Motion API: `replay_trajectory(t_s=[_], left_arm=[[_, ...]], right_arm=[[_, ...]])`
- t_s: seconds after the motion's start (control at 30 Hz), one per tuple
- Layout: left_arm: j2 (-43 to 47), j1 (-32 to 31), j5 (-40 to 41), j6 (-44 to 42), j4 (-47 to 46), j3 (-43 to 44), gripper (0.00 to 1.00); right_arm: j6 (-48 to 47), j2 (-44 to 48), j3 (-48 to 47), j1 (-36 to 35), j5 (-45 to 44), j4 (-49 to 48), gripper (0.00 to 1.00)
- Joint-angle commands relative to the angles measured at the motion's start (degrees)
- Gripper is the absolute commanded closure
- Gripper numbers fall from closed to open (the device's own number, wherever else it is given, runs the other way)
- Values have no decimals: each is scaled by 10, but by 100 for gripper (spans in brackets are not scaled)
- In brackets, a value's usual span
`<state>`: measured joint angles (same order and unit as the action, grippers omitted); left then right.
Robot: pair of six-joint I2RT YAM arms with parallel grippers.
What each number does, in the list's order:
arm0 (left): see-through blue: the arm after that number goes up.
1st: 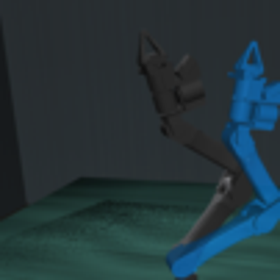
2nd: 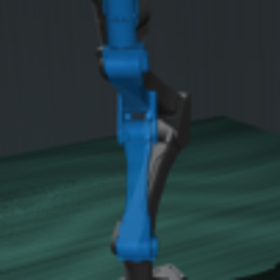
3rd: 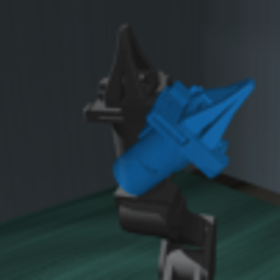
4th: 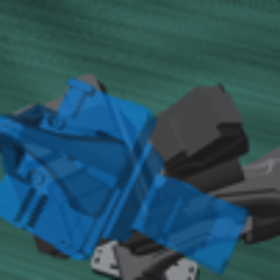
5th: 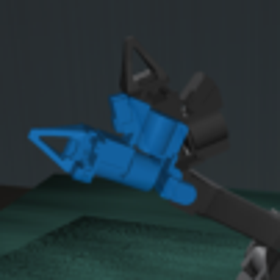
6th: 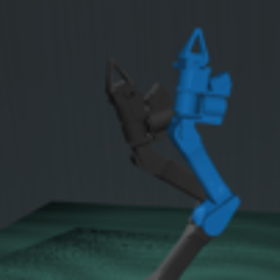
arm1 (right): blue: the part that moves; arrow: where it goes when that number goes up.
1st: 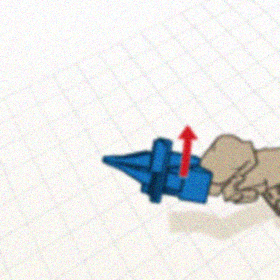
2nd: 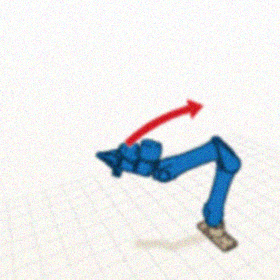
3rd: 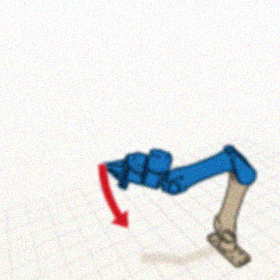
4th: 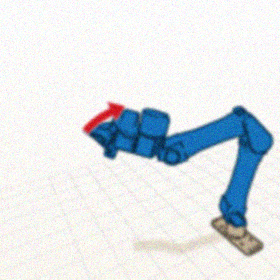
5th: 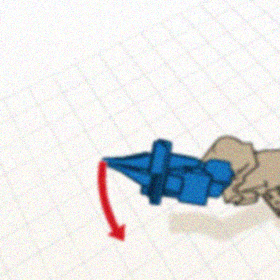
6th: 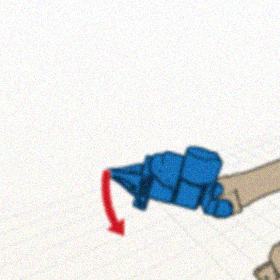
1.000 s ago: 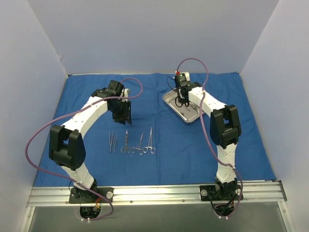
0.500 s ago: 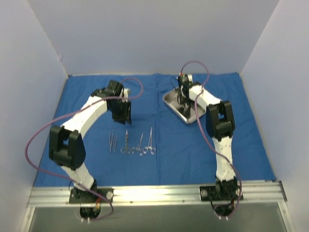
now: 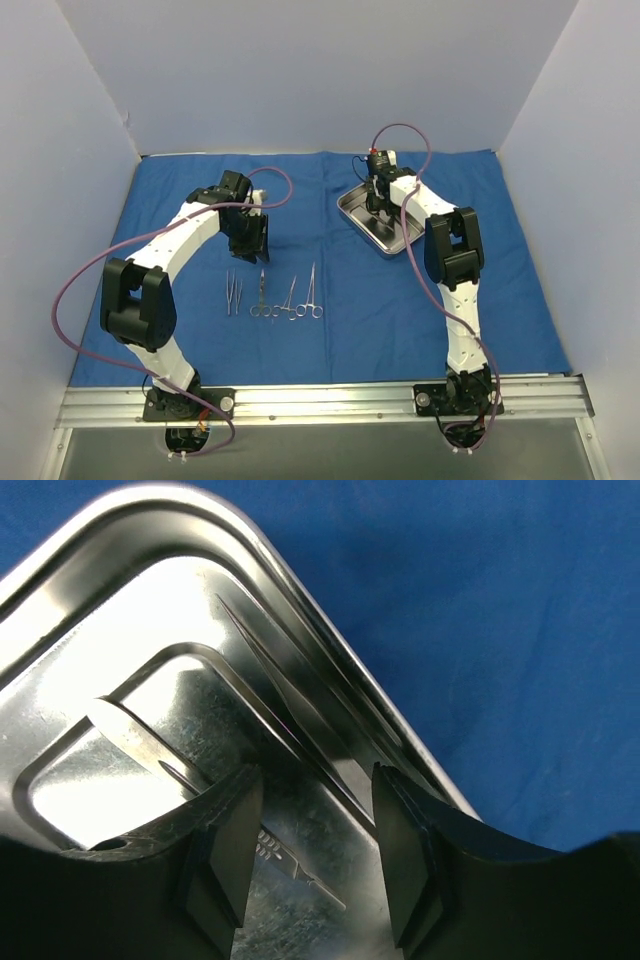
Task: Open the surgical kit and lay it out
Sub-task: Pick up the medical item from the container.
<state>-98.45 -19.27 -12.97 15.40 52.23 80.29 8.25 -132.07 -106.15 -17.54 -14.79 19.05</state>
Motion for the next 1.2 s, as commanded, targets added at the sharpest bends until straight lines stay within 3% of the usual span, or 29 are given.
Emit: replay_trajectory(t_s=[0.0, 0.13, 0.37, 0.53, 0.63, 0.77, 0.87, 0.97, 1.17], left_arm=[[12, 5, -17, -9, -20, 3, 53], [13, 5, -19, -8, -21, 2, 53], [24, 7, -21, -5, -24, -9, 52], [29, 9, -28, 2, -24, -11, 52], [30, 10, -26, 2, -23, -8, 52], [27, 9, -28, 7, -21, -1, 52], [23, 9, -30, 9, -19, 9, 52], [17, 9, -32, 8, -5, 27, 53], [34, 9, -134, 32, -43, 58, 50]], right_arm=[[-17, -12, -25, 8, -21, 7, 51], [-15, -17, -6, 16, 4, -12, 43], [16, -14, 51, 27, 107, -44, 42], [45, -9, 107, 35, 200, -73, 55], [49, -2, 128, 35, 213, -78, 66], [49, 12, 131, 36, 209, -70, 69], [55, 9, 107, 41, 198, -43, 80], [62, 1, 82, 44, 205, -23, 100], [129, 82, 53, 41, 279, -2, 100]])
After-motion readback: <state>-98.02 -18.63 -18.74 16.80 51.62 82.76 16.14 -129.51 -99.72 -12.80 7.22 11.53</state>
